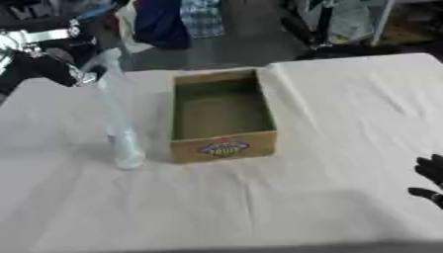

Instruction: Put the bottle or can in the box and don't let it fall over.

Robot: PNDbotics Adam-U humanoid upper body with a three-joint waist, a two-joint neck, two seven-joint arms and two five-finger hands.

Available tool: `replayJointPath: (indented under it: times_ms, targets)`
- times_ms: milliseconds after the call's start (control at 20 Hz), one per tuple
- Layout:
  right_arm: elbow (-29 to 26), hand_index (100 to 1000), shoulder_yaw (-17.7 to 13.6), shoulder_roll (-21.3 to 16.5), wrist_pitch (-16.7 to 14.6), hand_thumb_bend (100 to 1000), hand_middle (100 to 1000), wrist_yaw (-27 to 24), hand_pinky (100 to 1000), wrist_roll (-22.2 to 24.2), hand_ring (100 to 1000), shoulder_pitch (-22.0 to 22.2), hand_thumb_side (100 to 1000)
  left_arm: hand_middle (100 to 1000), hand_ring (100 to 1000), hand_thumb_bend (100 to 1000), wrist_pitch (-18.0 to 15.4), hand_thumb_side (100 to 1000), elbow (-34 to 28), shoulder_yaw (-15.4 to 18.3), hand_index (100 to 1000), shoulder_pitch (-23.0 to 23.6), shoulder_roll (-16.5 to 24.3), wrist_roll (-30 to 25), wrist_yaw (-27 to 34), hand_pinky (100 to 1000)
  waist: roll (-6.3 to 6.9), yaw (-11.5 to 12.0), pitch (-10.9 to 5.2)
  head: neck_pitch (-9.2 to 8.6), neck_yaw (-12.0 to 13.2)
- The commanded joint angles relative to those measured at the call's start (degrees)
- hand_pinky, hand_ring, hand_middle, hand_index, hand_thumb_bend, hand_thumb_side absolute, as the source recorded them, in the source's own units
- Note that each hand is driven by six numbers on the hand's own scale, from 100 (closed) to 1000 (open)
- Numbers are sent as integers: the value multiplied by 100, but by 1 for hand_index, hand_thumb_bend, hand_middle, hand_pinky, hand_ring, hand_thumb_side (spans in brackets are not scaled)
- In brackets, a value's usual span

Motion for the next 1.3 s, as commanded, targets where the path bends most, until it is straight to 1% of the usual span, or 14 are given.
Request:
replayJointPath:
  times_ms: [50,300,450,550,600,650,850,1000,1150,1300]
  targets:
    - [-52,1000,-20,-43,-7,100,938,5,817,12,1000,-67,711,335,426,100,-18,301,-99,172,560,-160,187,309,15,609,-5,4,-34,28,-23]
    - [-50,1000,-26,-44,-6,100,937,6,817,5,1000,-60,712,326,417,100,-34,309,-170,316,559,-271,191,722,123,609,-8,9,-39,31,-41]
    - [-50,1000,-26,-44,-6,100,937,6,817,6,1000,-58,712,326,417,100,-30,309,-192,337,559,-307,195,840,158,609,-8,11,-40,31,-44]
    - [-44,1000,-13,-52,-6,100,937,9,817,17,1000,-38,712,323,426,100,-54,323,-269,413,559,-658,169,1014,189,609,-10,20,-63,49,-21]
    - [-42,1000,-9,-56,-8,100,937,10,817,21,1000,-32,711,323,444,100,-57,332,-285,410,557,-804,141,1078,199,607,-10,23,-72,51,-11]
    - [-39,1000,-4,-59,-9,100,937,9,817,25,1000,-27,711,323,443,100,-56,335,-291,389,557,-956,99,1129,212,606,-11,27,-80,52,-4]
    - [-35,1000,21,-68,-14,100,936,-4,817,51,1000,-29,708,327,447,100,-54,344,-249,209,559,-1470,-185,1196,166,606,-14,13,-98,32,37]
    - [-33,1000,33,-65,-14,100,936,-23,817,67,1000,-54,709,358,456,100,-78,337,-158,19,569,-1785,-480,1174,15,616,-20,-34,-85,6,65]
    - [-32,1000,53,-50,-7,100,936,-35,817,86,1000,-114,710,382,476,100,-128,323,-79,-189,593,-1964,-786,1144,-203,636,-23,-126,-37,-25,104]
    - [-49,1000,73,-33,-6,100,935,-77,818,104,1000,-197,704,415,502,100,-201,303,11,-415,627,-1987,-1056,1114,-466,663,-37,-251,23,-91,131]
